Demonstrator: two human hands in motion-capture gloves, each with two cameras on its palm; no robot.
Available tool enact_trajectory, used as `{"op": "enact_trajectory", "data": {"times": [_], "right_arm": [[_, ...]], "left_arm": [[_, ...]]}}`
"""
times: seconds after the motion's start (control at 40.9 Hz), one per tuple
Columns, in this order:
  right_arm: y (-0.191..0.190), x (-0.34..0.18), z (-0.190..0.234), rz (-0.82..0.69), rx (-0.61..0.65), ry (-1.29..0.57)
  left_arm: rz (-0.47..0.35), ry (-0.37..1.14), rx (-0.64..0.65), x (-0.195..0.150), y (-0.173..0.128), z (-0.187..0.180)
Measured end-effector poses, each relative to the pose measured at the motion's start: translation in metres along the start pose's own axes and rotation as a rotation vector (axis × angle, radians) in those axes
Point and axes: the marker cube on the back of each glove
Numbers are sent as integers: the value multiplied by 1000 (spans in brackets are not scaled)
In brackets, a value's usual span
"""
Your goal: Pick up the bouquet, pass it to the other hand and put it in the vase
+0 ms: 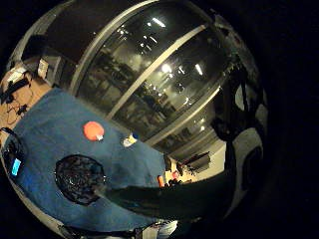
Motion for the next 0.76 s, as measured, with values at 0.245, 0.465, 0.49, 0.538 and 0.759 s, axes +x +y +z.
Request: {"op": "enact_trajectory", "data": {"times": [0.245, 0.465, 0.49, 0.538, 0.759], "right_arm": [[-2, 67, 2, -128, -35, 155], [7, 124, -23, -67, -6, 139], [6, 128, -26, -75, 8, 142], [5, 133, -29, -77, 31, 147], [17, 131, -14, 41, -58, -56]], "left_arm": [[-356, -198, -490, -206, 109, -33], [-311, -250, -427, -233, 161, -77], [-296, -253, -418, -229, 160, -80], [-270, -254, -397, -219, 157, -86], [-201, -264, -317, -172, 138, -106]]}}
